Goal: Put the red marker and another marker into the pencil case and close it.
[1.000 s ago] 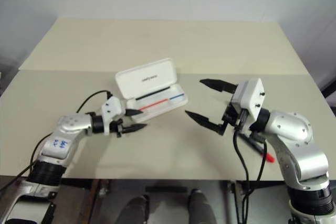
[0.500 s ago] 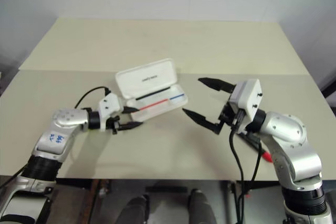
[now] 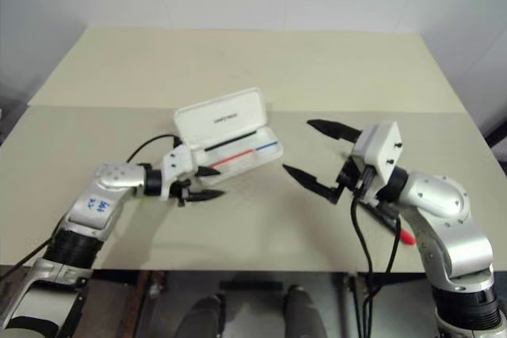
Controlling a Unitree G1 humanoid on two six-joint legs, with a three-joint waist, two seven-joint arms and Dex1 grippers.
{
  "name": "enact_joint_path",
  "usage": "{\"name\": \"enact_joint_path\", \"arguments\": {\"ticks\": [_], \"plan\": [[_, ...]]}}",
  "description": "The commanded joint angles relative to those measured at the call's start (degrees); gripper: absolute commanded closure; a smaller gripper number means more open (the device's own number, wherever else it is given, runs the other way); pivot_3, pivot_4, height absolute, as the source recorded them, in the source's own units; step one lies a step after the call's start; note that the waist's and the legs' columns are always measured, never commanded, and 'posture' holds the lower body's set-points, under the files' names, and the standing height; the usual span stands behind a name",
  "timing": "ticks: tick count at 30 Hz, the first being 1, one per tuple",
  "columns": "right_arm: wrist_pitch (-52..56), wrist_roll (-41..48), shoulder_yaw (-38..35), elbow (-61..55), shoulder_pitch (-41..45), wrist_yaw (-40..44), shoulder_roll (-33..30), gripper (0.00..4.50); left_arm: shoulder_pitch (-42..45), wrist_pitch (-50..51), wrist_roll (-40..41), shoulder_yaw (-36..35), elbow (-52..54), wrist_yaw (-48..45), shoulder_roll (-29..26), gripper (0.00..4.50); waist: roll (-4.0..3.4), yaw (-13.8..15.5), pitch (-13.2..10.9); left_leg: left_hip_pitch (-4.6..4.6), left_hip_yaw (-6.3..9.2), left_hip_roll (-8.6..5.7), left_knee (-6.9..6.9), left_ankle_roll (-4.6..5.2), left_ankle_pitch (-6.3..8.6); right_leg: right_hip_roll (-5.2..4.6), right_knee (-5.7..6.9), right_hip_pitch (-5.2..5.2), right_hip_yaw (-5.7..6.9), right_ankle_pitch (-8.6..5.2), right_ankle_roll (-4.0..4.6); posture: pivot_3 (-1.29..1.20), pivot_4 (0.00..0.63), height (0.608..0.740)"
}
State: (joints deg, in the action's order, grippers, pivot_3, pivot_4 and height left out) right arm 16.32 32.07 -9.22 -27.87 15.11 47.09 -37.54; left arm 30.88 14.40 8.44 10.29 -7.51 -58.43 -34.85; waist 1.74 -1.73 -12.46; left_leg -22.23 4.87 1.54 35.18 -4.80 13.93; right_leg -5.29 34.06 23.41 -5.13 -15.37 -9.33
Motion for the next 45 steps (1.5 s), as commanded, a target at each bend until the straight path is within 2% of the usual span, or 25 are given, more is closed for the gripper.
{"name": "enact_joint_path", "arguments": {"ticks": [1,9,17,20,22,30,38,45], "plan": [[-0.35,0.90,-1.25,-2.61,0.19,-0.63,-0.33,0.00,-0.10,0.39,-0.88,0.24,0.11,-0.25,-0.42,1.96,0.00,-0.03,0.00,0.01,-0.01,0.00,0.00,0.00,0.00,0.00,0.00,0.00,0.00,0.00,0.00,0.00,0.150,0.740],[-0.27,1.03,-1.38,-2.83,1.08,-0.95,-0.43,0.00,0.51,0.88,-4.83,1.32,-2.85,2.20,-0.78,1.96,0.00,-0.02,0.01,0.04,0.00,0.00,0.00,0.00,-0.01,0.00,0.03,-0.01,-0.01,0.00,0.00,0.00,0.150,0.740],[-0.38,1.04,-1.66,-2.51,1.00,-0.62,-0.78,0.00,2.19,-0.33,-5.34,2.56,-4.43,0.19,-1.11,4.44,-0.04,-0.04,0.04,0.07,-0.01,0.00,0.00,0.02,-0.01,0.00,0.06,-0.01,-0.01,0.00,0.02,0.00,0.150,0.740],[-0.45,1.12,-2.05,-1.90,0.46,0.23,-1.39,0.00,2.95,-2.10,-5.82,3.80,-4.68,-2.70,-1.76,4.44,-0.05,0.05,0.06,0.06,-0.01,0.00,0.00,0.01,-0.02,0.00,0.06,-0.02,-0.01,0.00,0.02,0.00,0.150,0.740],[-0.58,1.29,-2.77,-0.93,-0.65,1.49,-2.27,0.00,2.95,-2.23,-4.03,5.57,-3.40,-9.32,-3.27,4.44,-0.04,-0.10,0.06,0.06,-0.01,0.00,0.01,0.01,-0.01,0.00,0.06,-0.02,-0.01,0.00,0.02,0.00,0.150,0.740],[-1.01,1.80,-5.56,1.26,-3.97,5.11,-5.07,0.00,2.67,-9.15,-1.92,4.85,-1.50,-17.47,-5.03,4.44,-0.09,-0.02,0.09,0.00,-0.05,0.00,-0.06,0.07,0.07,-0.01,-0.04,0.01,-0.02,-0.07,0.00,0.00,0.150,0.740],[-0.50,2.17,-6.69,-0.35,-5.67,4.64,-5.08,0.00,-2.33,-5.15,-1.90,4.95,6.59,-17.43,-6.27,4.44,-0.10,-0.03,0.09,0.01,-0.04,0.01,-0.05,0.08,0.08,0.00,-0.02,0.00,-0.02,-0.08,0.01,0.00,0.150,0.740],[-0.37,2.14,-6.11,-1.40,-5.83,3.19,-4.50,0.00,-4.67,3.86,-3.74,5.16,12.27,-11.22,-5.18,4.44,-0.10,0.16,0.09,0.02,-0.04,0.01,-0.03,0.08,0.09,-0.01,-0.01,-0.03,-0.02,-0.09,0.01,0.00,0.150,0.740]]}}
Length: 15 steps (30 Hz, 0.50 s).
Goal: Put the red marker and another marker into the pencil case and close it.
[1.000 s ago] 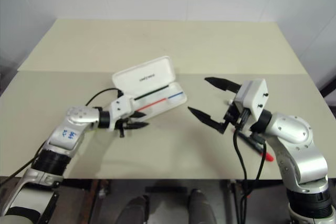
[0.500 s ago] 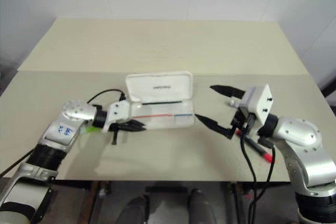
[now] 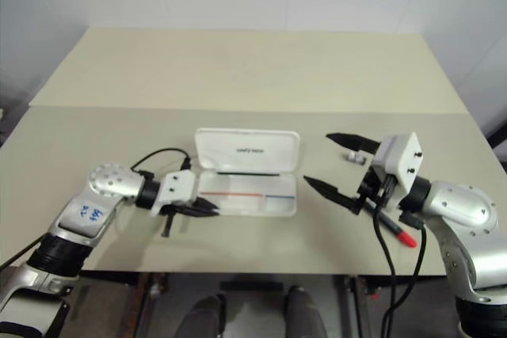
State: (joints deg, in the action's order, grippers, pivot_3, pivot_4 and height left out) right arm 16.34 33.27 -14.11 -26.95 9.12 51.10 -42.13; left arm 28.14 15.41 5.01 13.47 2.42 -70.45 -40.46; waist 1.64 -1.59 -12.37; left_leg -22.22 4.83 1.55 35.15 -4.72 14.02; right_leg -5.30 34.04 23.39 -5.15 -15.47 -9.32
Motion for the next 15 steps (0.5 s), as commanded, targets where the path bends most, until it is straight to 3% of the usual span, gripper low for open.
{"name": "enact_joint_path", "arguments": {"ticks": [1,13,15], "plan": [[-0.32,0.95,-1.06,-2.49,0.24,-1.07,0.20,0.00,-1.95,3.36,-0.59,2.00,2.40,1.38,0.45,4.44,0.00,0.03,0.00,0.00,0.00,0.00,0.00,0.00,0.00,0.00,0.00,0.00,0.00,0.00,0.00,0.00,0.150,0.740],[-0.07,1.03,0.41,-2.87,1.11,-2.39,0.97,0.00,0.66,3.09,-0.06,3.59,-0.11,-0.09,2.08,4.44,-0.06,0.20,0.06,0.02,0.00,-0.01,0.13,0.00,-0.03,-0.01,-0.02,-0.08,0.00,-0.02,0.05,0.00,0.150,0.740],[-0.08,1.02,0.77,-2.78,1.44,-2.39,1.27,0.00,1.54,2.02,0.25,3.27,-0.86,-0.03,3.01,3.92,-0.06,0.20,0.06,0.02,0.00,-0.01,0.14,0.00,-0.03,-0.01,-0.04,-0.11,0.00,-0.05,0.11,0.00,0.150,0.740]]}}
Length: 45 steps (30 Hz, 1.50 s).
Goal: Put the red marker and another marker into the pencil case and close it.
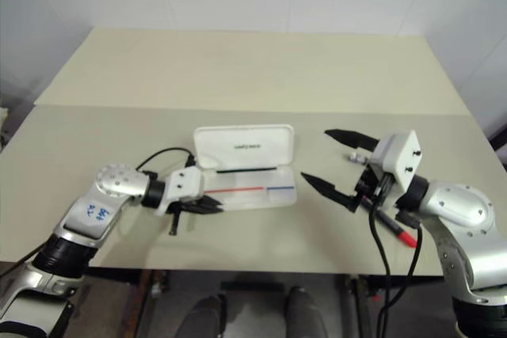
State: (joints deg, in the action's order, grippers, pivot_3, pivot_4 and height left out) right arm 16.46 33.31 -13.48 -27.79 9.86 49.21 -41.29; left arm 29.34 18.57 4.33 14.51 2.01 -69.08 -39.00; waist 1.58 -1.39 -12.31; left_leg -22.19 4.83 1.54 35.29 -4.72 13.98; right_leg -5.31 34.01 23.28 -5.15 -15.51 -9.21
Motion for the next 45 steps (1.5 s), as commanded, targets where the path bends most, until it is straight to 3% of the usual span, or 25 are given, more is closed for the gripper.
{"name": "enact_joint_path", "arguments": {"ticks": [1,6,10,16,24,29,34,36,38,45], "plan": [[-0.22,0.97,0.28,-1.87,0.82,-0.48,0.55,0.00,0.70,-1.46,0.95,2.00,-0.79,-1.21,1.92,3.66,0.00,-0.02,0.00,0.00,0.00,0.00,0.00,0.00,0.00,0.00,-0.01,0.00,0.00,-0.01,0.02,0.00,0.150,0.740],[-0.58,0.83,0.88,-1.19,1.21,-0.11,0.88,0.00,0.49,-3.77,2.30,0.66,-0.05,-2.59,1.77,1.98,0.00,-0.26,0.00,-0.02,0.01,0.00,-0.03,0.00,0.00,0.02,0.01,0.04,0.00,0.04,-0.08,0.00,0.150,0.740],[-1.47,0.56,2.51,1.22,2.71,0.99,1.84,0.00,-2.68,0.03,6.95,-4.67,5.34,-1.81,-0.19,1.98,0.00,-0.58,0.00,-0.01,0.00,0.02,-0.04,0.00,0.00,0.02,0.04,0.07,-0.01,0.05,-0.09,0.00,0.150,0.740],[-2.21,0.29,3.48,3.47,3.60,2.13,2.85,0.00,-5.49,0.32,10.45,-10.25,9.03,0.21,-2.20,0.11,0.00,-0.19,0.00,-0.01,0.01,0.03,-0.03,0.00,0.00,0.02,0.09,0.08,0.00,0.04,-0.08,0.00,0.150,0.740],[-1.82,0.60,2.09,4.87,2.01,1.51,3.45,0.00,-9.28,-4.70,17.16,-18.44,11.72,0.18,-2.66,0.03,0.00,-0.24,0.00,-0.02,0.00,0.03,-0.04,0.00,0.00,0.01,0.06,0.09,0.00,0.04,-0.08,0.00,0.150,0.740],[0.35,-0.13,-6.14,5.51,-8.28,0.26,-0.08,0.00,-12.88,-2.51,26.20,-25.29,14.93,-1.67,-4.44,0.03,0.01,-0.04,0.00,-0.06,0.00,0.02,-0.09,0.00,0.01,-0.01,0.07,0.10,0.01,0.04,-0.08,0.00,0.150,0.740],[0.58,-1.34,-10.24,7.42,-14.93,0.87,-1.66,0.00,-15.34,-1.19,28.61,-27.34,14.65,-3.83,-7.61,0.03,0.02,-0.33,0.00,0.03,-0.07,0.03,-0.07,0.01,0.00,0.00,0.02,0.05,-0.02,-0.07,0.15,0.00,0.150,0.740],[-1.13,-3.13,-11.82,10.83,-17.71,1.73,-2.26,0.00,-15.57,-0.45,29.85,-27.92,13.38,-5.73,-9.29,0.03,0.03,-0.36,0.01,0.04,-0.09,0.04,-0.06,0.01,-0.02,0.01,0.02,0.05,-0.04,-0.42,0.85,0.00,0.150,0.740],[-2.52,-3.95,-12.63,14.70,-19.33,3.24,-2.57,0.00,-14.79,-0.12,30.57,-27.88,11.98,-6.68,-10.14,0.03,0.03,-0.37,0.01,0.04,-0.14,0.04,-0.01,0.02,-0.03,0.01,0.02,0.05,-0.07,-0.41,0.86,0.00,0.150,0.740],[-6.79,-6.73,-11.33,25.32,-18.51,6.40,-2.82,0.00,-9.86,2.70,32.88,-26.97,11.10,-4.58,-9.05,0.03,0.08,-0.42,0.02,0.10,-0.33,0.04,0.11,0.07,-0.08,0.01,0.01,0.03,-0.23,-0.26,0.84,0.00,0.150,0.740]]}}
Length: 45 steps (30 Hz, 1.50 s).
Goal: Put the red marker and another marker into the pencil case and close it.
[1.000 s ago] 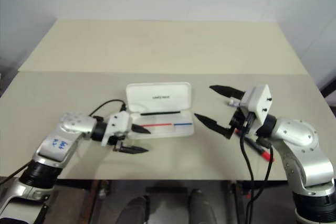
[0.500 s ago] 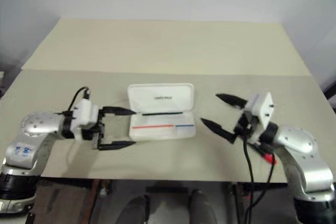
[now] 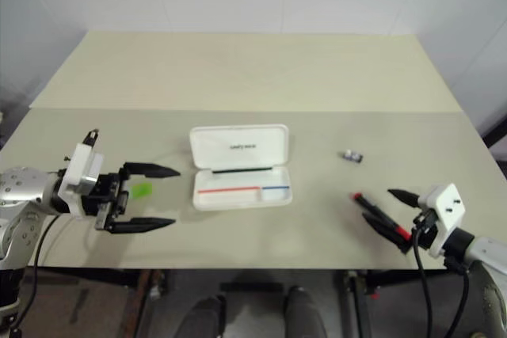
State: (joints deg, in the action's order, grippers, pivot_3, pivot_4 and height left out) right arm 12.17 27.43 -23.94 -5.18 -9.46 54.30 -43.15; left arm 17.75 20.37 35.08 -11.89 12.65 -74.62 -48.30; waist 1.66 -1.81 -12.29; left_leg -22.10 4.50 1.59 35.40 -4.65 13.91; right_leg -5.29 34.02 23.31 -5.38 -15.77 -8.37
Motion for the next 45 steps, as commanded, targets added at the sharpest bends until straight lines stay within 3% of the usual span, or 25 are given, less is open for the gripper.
{"name": "enact_joint_path", "arguments": {"ticks": [1,14,25,26,35,45], "plan": [[-3.05,-1.39,-0.42,4.22,1.22,1.81,-1.07,0.00,2.19,1.25,2.27,-0.40,0.57,1.18,0.28,0.03,-0.01,-0.03,0.00,0.01,-0.04,0.00,0.00,0.00,0.00,0.00,0.00,0.00,-0.04,0.01,-0.01,0.00,0.150,0.740],[-5.65,-4.23,2.52,15.36,5.38,5.92,-0.74,0.00,4.36,1.85,2.16,0.36,0.67,2.25,0.33,0.03,0.00,-0.43,0.00,0.04,-0.14,0.00,0.05,0.00,0.00,0.02,0.00,0.00,-0.14,0.05,-0.10,0.00,0.150,0.740],[-6.80,-3.89,3.37,13.20,5.89,5.67,0.65,3.72,4.70,1.26,1.54,0.54,0.28,2.56,0.38,0.00,0.01,-1.30,0.01,0.03,-0.18,0.00,0.13,0.00,0.00,0.04,0.00,-0.01,-0.21,0.10,-0.15,0.00,0.150,0.740],[-7.27,-4.58,3.71,12.24,6.07,5.24,0.51,3.87,4.71,1.00,1.32,0.52,-0.03,2.41,0.27,0.00,0.01,-1.30,0.01,0.03,-0.19,0.00,0.13,0.00,0.00,0.04,0.00,-0.01,-0.22,0.10,-0.16,0.00,0.150,0.740],[-8.58,-6.53,9.89,1.64,13.89,7.74,-2.61,3.86,2.80,-4.51,-1.79,-0.10,-3.84,-0.58,-1.35,0.00,0.00,-1.54,0.00,0.05,-0.26,0.00,0.18,0.00,0.00,0.06,0.01,0.00,-0.30,0.15,-0.18,0.00,0.150,0.740],[-9.01,-8.34,25.67,1.57,37.09,14.30,1.18,3.86,-0.44,-9.02,-3.30,-2.56,-6.36,-0.55,-2.04,0.00,0.03,-1.28,-0.03,-0.02,-0.28,0.08,0.11,0.00,0.01,0.11,-0.01,0.10,-0.30,0.18,-0.17,0.00,0.150,0.740]]}}
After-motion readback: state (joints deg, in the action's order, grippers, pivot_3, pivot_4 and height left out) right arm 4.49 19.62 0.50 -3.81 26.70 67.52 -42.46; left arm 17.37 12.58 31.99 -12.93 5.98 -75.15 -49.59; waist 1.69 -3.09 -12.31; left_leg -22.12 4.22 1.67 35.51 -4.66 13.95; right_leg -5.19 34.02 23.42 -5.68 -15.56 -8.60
